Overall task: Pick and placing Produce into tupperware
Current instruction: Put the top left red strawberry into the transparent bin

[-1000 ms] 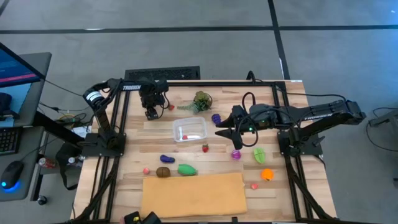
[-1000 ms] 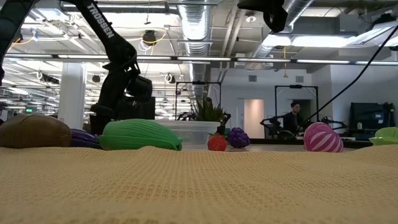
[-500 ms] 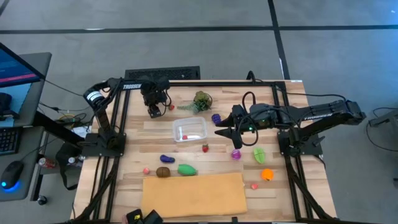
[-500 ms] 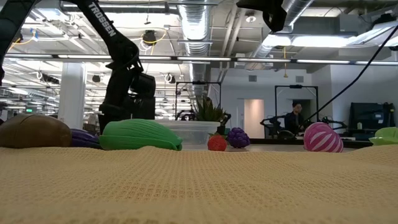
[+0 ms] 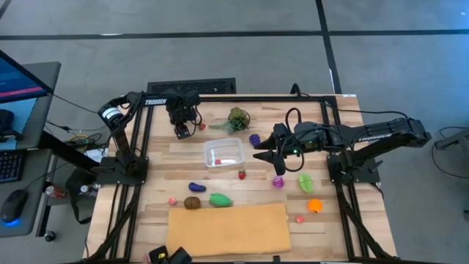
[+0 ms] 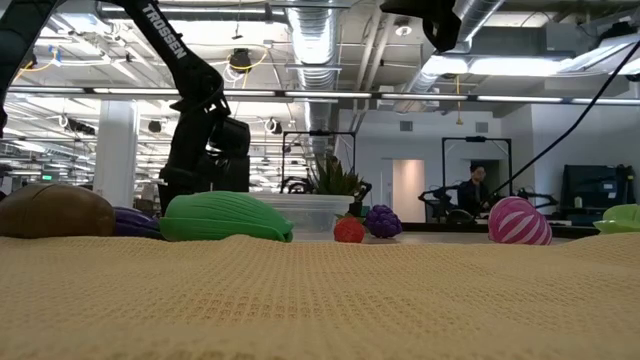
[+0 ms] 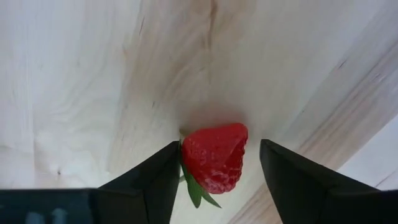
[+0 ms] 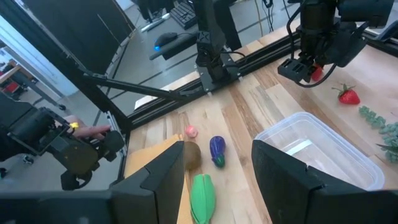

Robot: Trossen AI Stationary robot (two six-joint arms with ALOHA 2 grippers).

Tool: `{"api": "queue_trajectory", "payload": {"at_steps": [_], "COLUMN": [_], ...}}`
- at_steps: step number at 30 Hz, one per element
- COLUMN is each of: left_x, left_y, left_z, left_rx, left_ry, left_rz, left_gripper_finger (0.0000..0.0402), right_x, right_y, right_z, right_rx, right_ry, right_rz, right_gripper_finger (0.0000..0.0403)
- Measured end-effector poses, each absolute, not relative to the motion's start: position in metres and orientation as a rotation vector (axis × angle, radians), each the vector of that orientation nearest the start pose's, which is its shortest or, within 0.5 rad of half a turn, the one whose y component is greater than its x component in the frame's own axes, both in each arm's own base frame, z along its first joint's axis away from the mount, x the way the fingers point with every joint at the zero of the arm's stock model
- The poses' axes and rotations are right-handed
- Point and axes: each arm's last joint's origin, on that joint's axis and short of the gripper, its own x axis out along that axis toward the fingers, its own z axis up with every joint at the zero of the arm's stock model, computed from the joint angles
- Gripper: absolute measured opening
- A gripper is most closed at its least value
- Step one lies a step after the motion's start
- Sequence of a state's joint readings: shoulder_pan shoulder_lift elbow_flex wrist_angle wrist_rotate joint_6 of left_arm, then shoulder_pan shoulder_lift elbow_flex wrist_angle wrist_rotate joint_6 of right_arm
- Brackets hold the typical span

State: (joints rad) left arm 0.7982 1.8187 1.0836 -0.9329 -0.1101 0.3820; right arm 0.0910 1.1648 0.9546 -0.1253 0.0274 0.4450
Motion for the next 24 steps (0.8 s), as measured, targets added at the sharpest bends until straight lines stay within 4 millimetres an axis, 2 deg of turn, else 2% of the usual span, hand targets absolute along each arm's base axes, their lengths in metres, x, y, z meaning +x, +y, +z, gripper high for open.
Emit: {"api": "queue_trajectory", "payload": {"at_steps": [12, 24], "left_x": [0.2052, 0.2033], "left_y": [0.2151, 0.2123], "left_z": [0.1436, 0.144], "left_rx": [-0.301, -0.351], "left_ry": [1.69, 1.712], "left_rz": [0.362, 0.386], "left_gripper_finger": [0.0148, 0.0143], "right_x": [0.2581, 0.2581], "right_y": [0.0227, 0.0227], "right_z": [0.3217, 0.3218], "right_rx": [0.419, 0.412], "right_ry": [0.344, 0.343], "right_rz": [-0.013, -0.011], "right_gripper_finger": [0.0178, 0.0178]}}
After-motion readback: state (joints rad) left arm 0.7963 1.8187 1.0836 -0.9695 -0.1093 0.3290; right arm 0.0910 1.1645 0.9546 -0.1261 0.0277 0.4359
